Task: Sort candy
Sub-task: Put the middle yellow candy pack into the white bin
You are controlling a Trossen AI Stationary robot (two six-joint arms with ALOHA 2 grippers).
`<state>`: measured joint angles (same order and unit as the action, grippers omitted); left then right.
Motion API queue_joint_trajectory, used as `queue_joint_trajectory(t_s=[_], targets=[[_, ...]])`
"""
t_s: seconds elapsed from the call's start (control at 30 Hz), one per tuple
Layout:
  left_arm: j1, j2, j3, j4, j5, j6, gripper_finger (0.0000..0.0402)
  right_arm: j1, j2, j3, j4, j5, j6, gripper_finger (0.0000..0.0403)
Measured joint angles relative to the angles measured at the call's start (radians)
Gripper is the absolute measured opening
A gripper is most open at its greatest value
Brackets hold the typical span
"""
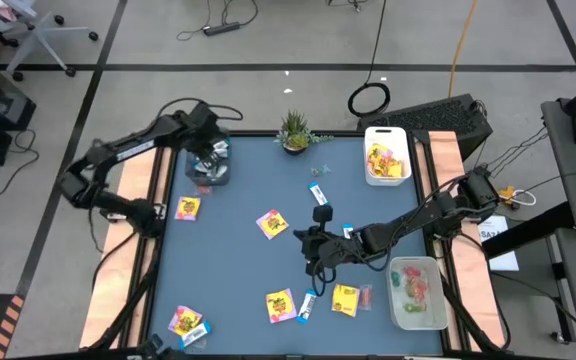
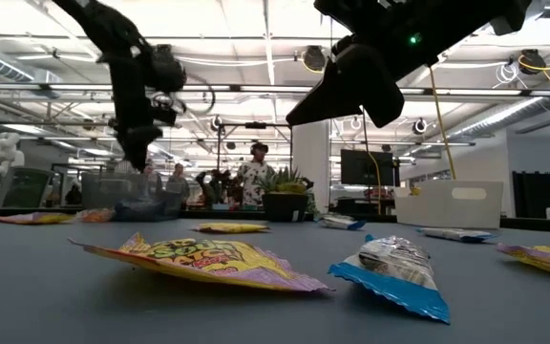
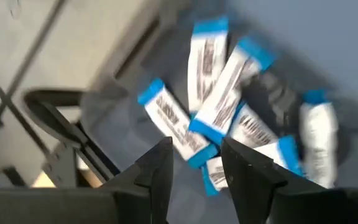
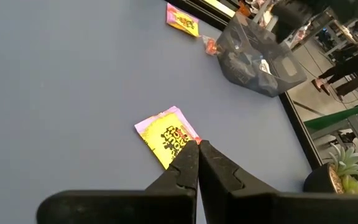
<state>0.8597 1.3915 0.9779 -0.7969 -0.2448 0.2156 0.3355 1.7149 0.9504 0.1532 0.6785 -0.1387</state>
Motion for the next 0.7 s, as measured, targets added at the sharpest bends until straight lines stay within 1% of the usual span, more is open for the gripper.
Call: queue_joint_trajectory(t_s=[0.1, 0.17, 0.4, 0.53, 0.63, 0.7], targets=[[-0.049, -0.095, -0.002, 0.013, 0.004, -0.04, 0.0142, 0.0, 0.0, 0.0, -0.003, 0.0, 0.0, 0.0], [-0.103, -0.163, -0.021, 0.045, 0.005, -0.079, 0.0142, 0.0, 0.0, 0.0, -0.008, 0.0, 0.0, 0.0], [-0.381, -0.372, -0.151, 0.25, -0.001, -0.209, 0.0143, 0.005, 0.0, 0.0, -0.008, 0.0, 0.0, 0.0], [-0.547, -0.446, -0.249, 0.412, -0.02, -0.256, 0.0143, 0.007, 0.0, 0.0, -0.012, -0.004, 0.023, 0.0], [-0.651, -0.477, -0.339, 0.577, -0.042, -0.261, 0.0143, 0.005, 0.0, 0.0, -0.026, -0.011, 0.055, 0.0], [-0.711, -0.479, -0.412, 0.709, -0.044, -0.261, 0.0143, -0.003, 0.0, 0.0, -0.03, -0.043, 0.081, 0.0]])
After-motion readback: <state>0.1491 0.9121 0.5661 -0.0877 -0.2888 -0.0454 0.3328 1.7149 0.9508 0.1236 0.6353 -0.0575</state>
